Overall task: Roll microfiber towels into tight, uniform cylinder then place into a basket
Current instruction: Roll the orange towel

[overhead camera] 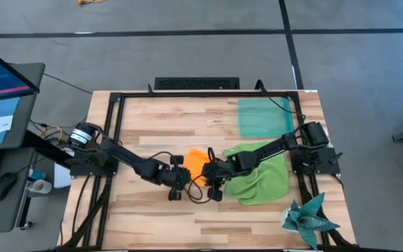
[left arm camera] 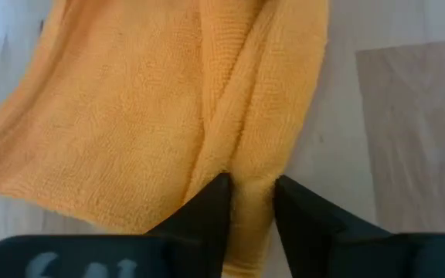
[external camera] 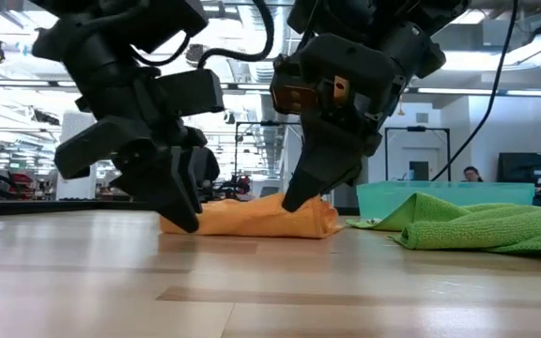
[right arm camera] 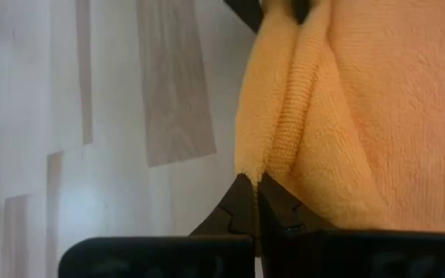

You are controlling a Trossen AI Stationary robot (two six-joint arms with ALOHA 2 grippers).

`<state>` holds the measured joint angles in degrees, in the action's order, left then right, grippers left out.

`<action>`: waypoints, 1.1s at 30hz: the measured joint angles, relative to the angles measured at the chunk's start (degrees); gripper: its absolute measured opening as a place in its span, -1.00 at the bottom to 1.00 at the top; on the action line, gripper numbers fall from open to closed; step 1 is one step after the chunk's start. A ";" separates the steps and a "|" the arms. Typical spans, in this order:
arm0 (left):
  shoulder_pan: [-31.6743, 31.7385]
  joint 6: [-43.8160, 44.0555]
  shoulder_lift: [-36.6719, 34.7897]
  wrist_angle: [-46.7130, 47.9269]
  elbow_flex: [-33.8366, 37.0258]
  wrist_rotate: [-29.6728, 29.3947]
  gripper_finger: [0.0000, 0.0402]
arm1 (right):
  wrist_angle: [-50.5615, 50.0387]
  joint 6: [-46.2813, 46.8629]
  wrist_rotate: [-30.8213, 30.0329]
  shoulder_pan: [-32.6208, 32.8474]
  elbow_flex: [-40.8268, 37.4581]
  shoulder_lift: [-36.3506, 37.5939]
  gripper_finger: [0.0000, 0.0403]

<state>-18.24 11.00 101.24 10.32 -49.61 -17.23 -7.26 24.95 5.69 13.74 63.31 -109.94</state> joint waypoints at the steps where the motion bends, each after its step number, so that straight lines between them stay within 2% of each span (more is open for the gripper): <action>1: 0.38 0.00 -0.02 0.03 -0.01 1.18 -0.64 | -0.53 -0.02 0.01 0.00 0.00 0.01 -0.94; 6: 1.07 0.58 -0.15 -0.41 -0.09 9.90 -0.95 | -2.32 -0.94 3.22 0.12 0.02 0.03 -0.92; 10: 1.06 6.29 -0.27 -2.03 -0.09 21.63 -0.94 | -2.08 -2.40 6.60 1.17 0.17 0.03 -0.94; 13: 0.99 13.90 -0.16 -5.93 0.01 30.36 -0.95 | -1.79 -2.44 9.39 2.31 0.20 0.08 -0.94; 15: 0.94 19.75 -0.16 -8.35 0.05 33.88 -0.96 | -1.42 -1.67 11.67 3.08 0.21 0.18 -0.92; 18: 1.15 25.48 -0.14 -9.91 0.05 35.94 -0.96 | -1.04 2.03 14.95 3.41 0.19 0.19 -0.91; 21: 1.91 27.88 -0.12 -9.12 0.12 36.30 -0.94 | -0.59 3.18 14.97 2.89 0.09 0.19 -0.92; 26: 3.52 30.67 -0.08 -6.46 0.25 34.93 -0.94 | -1.43 7.40 9.88 0.59 0.03 -0.21 -0.93; 33: 4.44 30.69 -0.08 -5.03 0.19 33.57 -0.95 | -2.09 8.55 8.72 -0.72 0.02 -0.88 -0.89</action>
<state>-13.80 41.69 101.16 5.28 -49.43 16.34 -9.35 33.50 14.41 13.01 63.33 -110.83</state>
